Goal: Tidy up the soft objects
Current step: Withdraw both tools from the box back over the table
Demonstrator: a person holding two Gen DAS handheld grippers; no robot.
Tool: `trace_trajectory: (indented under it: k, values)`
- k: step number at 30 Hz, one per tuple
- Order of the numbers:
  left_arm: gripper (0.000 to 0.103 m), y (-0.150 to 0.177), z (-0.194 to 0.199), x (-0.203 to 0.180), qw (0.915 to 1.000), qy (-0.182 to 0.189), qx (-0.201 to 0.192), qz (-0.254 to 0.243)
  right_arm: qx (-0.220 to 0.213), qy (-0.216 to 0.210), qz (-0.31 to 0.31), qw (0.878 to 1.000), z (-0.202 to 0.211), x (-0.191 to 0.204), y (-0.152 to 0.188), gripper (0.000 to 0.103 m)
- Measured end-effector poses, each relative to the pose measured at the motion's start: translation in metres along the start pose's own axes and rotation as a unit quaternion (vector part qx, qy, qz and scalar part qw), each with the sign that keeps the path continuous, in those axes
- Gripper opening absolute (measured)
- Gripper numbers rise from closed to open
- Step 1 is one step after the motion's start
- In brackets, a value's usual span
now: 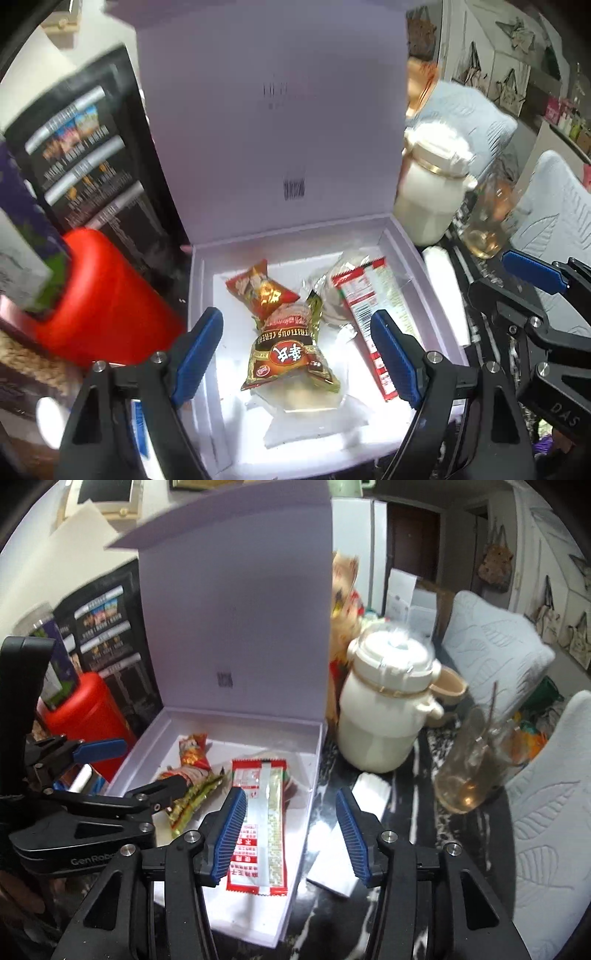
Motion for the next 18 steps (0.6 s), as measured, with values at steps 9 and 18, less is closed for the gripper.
trace_trajectory:
  k: [9, 18]
  values:
    - [0.082, -0.011, 0.072, -0.029, 0.9976, 0.015, -0.063, -0.024, -0.057, 0.006, -0.022, 0.998, 0.067, -0.016, -0.013, 0.057]
    - [0.097, -0.003, 0.145, -0.062, 0.9902, 0.019, -0.125, -0.059, -0.127, 0.011, -0.031, 0.991, 0.147, -0.025, -0.013, 0.065]
Point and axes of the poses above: each gripper's, at about its wrist camera, not at the fingertips, and z roughly against the way its jaws point, x to its left, y to its underside, the point moved 3 cm from there along -z, roughly the way its jaws point, and after that the axes turned 15 degrees about y, right-handed, at the moved point
